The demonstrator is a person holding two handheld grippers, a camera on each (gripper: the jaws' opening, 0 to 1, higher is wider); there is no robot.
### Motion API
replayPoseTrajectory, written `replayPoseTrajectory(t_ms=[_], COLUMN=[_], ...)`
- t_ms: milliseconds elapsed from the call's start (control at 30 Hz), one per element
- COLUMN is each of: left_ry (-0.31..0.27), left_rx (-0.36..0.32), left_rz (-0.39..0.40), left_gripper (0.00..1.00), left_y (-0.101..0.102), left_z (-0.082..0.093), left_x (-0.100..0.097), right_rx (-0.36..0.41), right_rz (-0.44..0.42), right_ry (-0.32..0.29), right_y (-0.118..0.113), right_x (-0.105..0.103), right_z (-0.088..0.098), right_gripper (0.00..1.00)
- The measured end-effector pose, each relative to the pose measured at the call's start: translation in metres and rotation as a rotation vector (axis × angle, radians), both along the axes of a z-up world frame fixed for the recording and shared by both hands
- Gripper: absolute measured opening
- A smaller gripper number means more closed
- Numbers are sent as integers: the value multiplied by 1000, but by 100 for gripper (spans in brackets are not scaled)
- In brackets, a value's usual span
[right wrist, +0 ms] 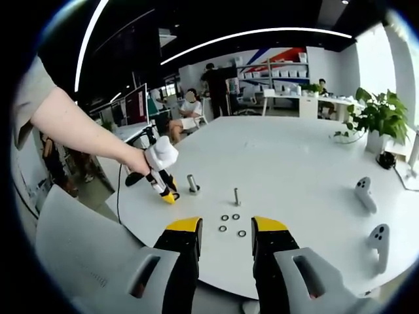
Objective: Place the washer onto the threaded stud by aligning its center hole with the stud, sliding it down to the base, and recovering from edge contact or off-axis alignment until the washer reaches the visible bottom stop.
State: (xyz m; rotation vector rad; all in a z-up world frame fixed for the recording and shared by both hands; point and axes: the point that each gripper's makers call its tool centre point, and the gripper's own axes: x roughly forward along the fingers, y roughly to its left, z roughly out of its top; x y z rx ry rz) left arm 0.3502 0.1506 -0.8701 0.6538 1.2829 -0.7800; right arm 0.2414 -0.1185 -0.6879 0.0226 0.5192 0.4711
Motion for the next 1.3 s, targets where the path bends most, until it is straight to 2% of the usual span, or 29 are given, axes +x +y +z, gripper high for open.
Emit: replayPoseTrajectory(t_ms=[100, 167, 200, 267, 433, 633, 800, 1000, 1100, 1200, 1300], left_ry=[5, 4, -6, -2, 4, 35, 60, 56, 53, 40, 23], left_rx=[10, 7, 11, 13, 28, 86, 105, 95, 82, 69, 48], left_rz=[-3, -27, -42, -22, -37, -61, -63, -71, -58, -32, -44], left_gripper=[30, 20, 21, 21, 21, 21, 22, 21, 21, 20, 20], left_y=[0, -2, -2, -5, -5, -4, -1, -3, -2, -2, -2], left_z=[0, 0, 2, 3, 2, -3, -4, 0, 0, 0, 1], left_x=[0, 0, 4, 6, 1, 2, 4, -4, -2, -2, -4], right_rx=[1, 0, -1, -1, 0, -3, -4, -1, 0, 0, 9], right_rz=[1, 3, 4, 3, 3, 4, 0, 1, 0, 2, 1], right_ry=[-1, -1, 1, 1, -1, 2, 2, 2, 1, 2, -2], right_y=[0, 1, 1, 1, 0, 0, -1, 0, 0, 0, 1], right_x=[0, 0, 0, 0, 0, -1, 0, 0, 0, 0, 0], right_z=[0, 0, 0, 0, 0, 0, 0, 0, 0, 0, 1], right_gripper=[32, 32, 32, 32, 32, 32, 31, 31, 31, 31, 31])
